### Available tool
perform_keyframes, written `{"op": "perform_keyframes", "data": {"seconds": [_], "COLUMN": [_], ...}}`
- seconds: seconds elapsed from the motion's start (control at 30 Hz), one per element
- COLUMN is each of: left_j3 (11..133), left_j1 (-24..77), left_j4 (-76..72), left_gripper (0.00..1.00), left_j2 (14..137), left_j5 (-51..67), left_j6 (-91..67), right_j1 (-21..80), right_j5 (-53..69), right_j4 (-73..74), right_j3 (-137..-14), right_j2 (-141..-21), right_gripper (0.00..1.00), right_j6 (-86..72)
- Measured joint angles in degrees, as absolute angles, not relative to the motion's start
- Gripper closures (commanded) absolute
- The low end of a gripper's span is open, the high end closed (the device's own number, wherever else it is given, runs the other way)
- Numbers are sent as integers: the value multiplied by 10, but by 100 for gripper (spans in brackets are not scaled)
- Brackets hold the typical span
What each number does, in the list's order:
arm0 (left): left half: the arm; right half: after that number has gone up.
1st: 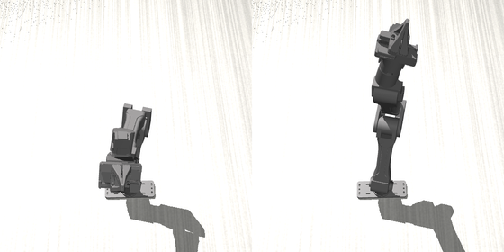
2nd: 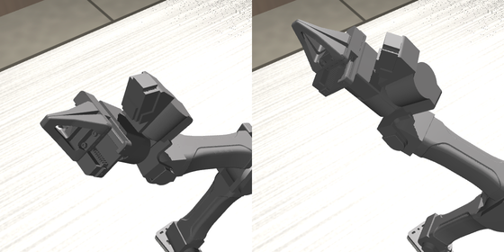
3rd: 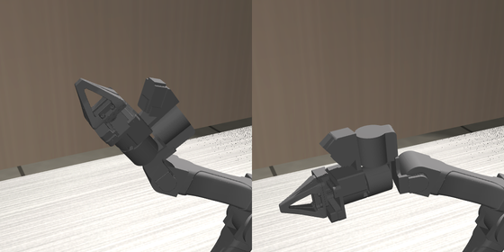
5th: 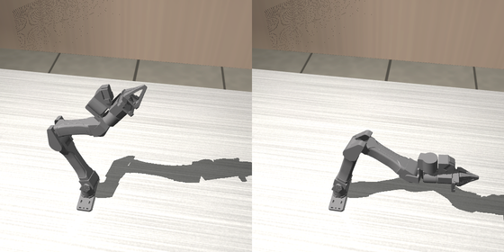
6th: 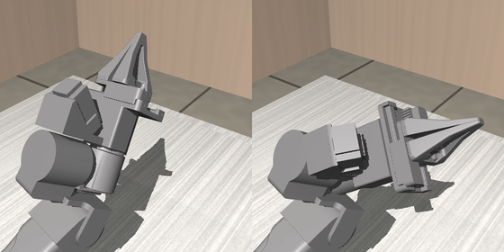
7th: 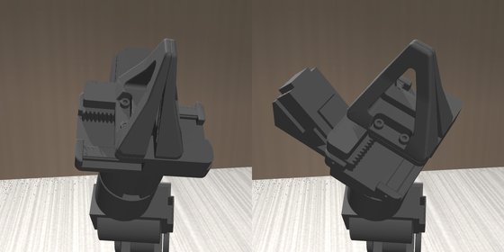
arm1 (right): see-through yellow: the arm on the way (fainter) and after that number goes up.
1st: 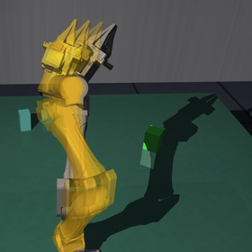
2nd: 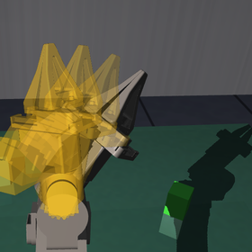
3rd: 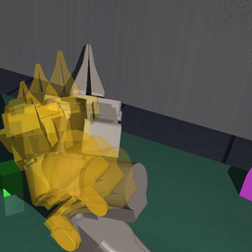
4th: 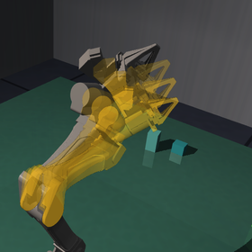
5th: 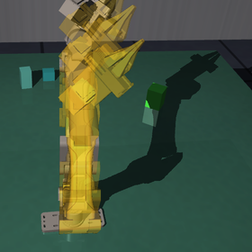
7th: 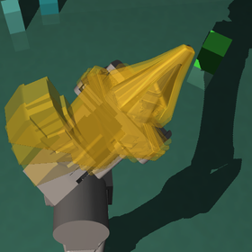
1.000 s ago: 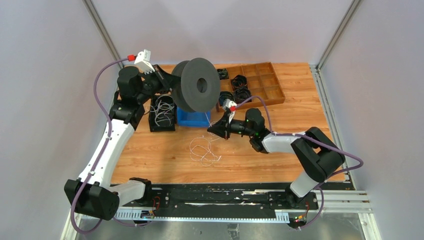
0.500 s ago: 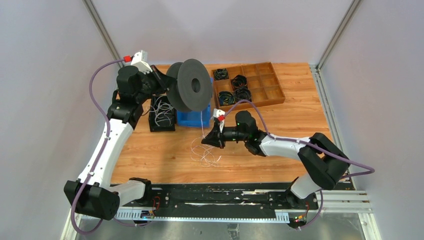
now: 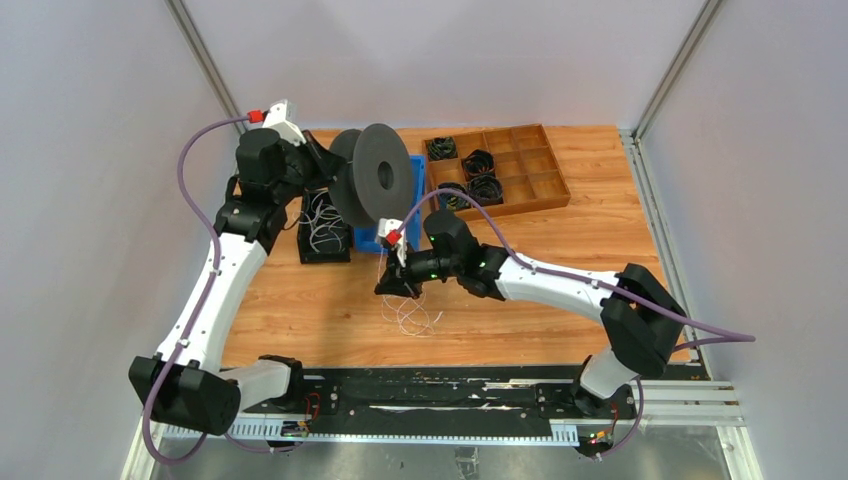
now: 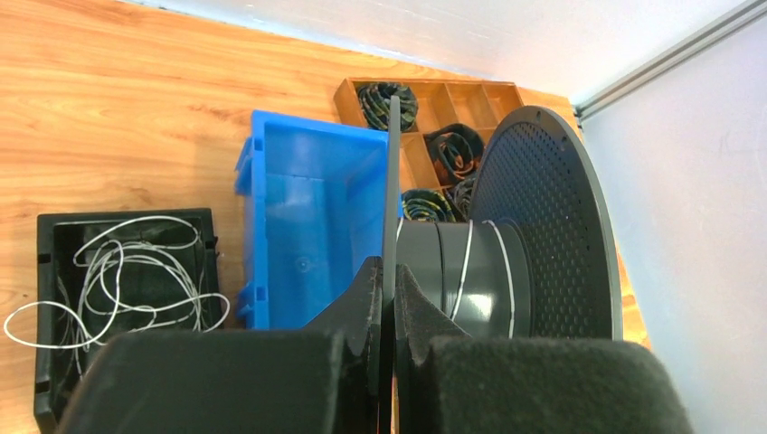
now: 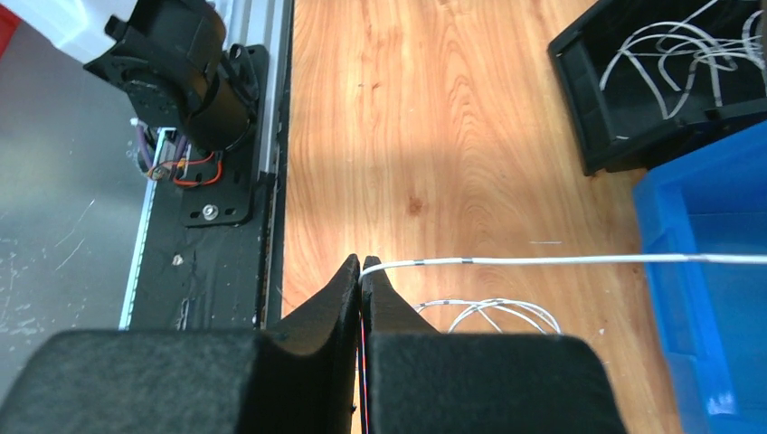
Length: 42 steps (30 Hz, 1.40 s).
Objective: Wrap the cables
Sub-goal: Wrap the cable around the cable reel.
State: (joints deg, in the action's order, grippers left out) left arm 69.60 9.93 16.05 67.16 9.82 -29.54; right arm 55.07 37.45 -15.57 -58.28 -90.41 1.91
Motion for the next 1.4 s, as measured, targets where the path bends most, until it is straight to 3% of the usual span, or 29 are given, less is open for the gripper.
{"op": "perform_keyframes", "data": {"seconds": [0.67, 1.4], "left_j3": [707, 707], "left_j1": [187, 267], "left_j4": [168, 160], "left_gripper": [100, 100], "left_j2": [675, 674], "left_j5": [18, -16], "left_j6": [-185, -24], "right_j1": [593, 541], "right_j5": [349, 207], "right_j4": [157, 278], "right_j3": [-833, -963], "right_j2": [-912, -899], "right_gripper": [95, 97], "right_j6": [116, 173]}}
